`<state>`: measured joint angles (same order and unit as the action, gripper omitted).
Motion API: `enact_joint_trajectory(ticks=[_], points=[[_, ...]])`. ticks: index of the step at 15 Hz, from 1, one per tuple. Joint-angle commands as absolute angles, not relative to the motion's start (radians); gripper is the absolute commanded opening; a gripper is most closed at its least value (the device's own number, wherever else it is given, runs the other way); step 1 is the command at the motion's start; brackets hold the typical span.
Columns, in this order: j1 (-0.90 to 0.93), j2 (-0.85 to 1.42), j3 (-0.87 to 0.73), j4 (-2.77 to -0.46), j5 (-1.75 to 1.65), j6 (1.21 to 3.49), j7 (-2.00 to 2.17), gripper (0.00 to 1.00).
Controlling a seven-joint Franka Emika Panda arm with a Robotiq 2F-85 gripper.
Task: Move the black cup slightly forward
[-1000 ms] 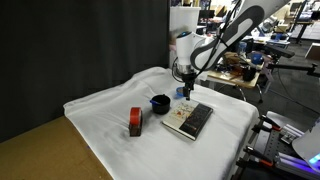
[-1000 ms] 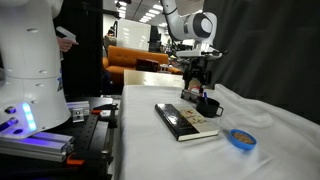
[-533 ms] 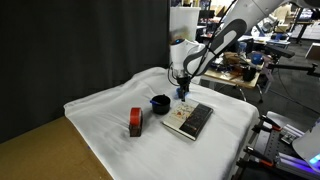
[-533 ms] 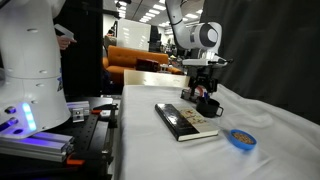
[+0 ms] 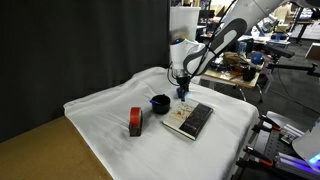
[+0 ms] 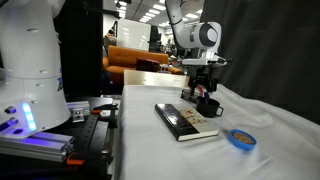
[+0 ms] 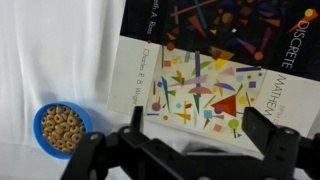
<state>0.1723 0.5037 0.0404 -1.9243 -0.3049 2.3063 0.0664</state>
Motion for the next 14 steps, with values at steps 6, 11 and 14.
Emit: enact_joint_trajectory(ticks=[6, 11, 14], points=[[0.194, 0.53, 0.03, -1.858, -0.315, 2.313, 0.084, 1.0], [0.199, 0.601, 0.022, -1.775, -0.323, 2.32, 0.081, 1.0], [0.204, 0.678, 0.012, -1.707, -0.325, 2.324, 0.078, 1.0]])
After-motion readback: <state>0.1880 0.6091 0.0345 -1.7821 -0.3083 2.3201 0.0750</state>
